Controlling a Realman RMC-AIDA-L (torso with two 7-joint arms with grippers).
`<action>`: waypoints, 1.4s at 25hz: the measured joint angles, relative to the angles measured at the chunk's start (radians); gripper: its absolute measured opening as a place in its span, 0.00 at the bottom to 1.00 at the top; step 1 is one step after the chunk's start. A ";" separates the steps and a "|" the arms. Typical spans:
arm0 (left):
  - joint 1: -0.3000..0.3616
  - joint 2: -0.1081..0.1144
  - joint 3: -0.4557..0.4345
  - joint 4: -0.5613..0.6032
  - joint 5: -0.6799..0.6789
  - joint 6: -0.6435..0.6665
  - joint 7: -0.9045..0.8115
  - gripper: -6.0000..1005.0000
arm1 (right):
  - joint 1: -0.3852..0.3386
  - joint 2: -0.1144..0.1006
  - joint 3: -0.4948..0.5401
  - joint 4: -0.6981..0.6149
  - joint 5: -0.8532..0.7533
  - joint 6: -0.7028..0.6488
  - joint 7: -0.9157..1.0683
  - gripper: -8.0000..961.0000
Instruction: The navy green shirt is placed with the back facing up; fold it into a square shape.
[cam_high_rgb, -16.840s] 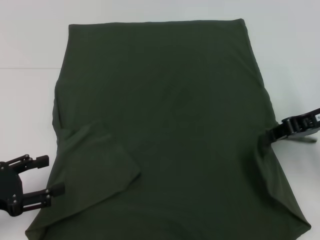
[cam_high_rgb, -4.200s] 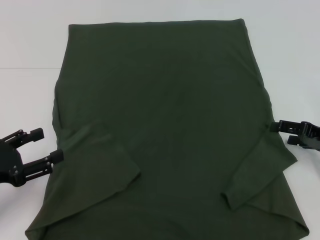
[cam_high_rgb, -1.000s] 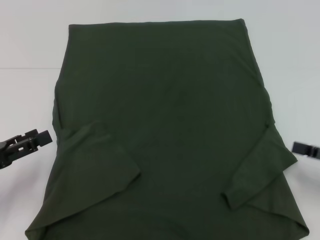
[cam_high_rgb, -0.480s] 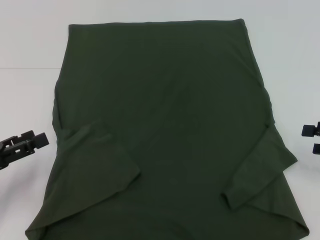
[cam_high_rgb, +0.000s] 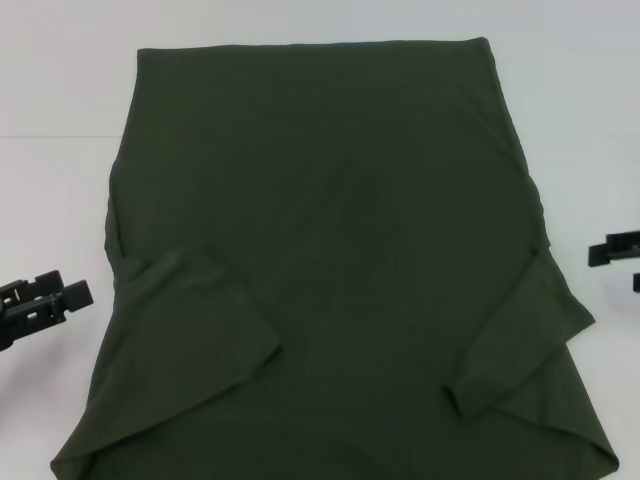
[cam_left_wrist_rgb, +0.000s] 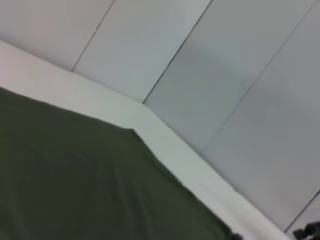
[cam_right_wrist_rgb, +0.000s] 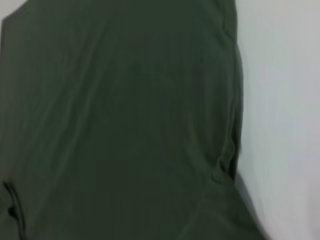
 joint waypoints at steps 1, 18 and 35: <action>0.000 0.000 0.000 0.002 0.002 -0.009 0.008 0.83 | 0.016 0.004 -0.001 -0.006 -0.024 0.002 0.008 0.98; -0.001 -0.002 -0.001 -0.004 0.021 -0.077 0.068 0.83 | 0.121 0.040 -0.095 0.100 -0.146 0.214 0.011 0.97; -0.001 -0.008 -0.004 -0.004 0.021 -0.079 0.071 0.83 | 0.129 0.101 -0.150 0.121 -0.144 0.322 -0.031 0.95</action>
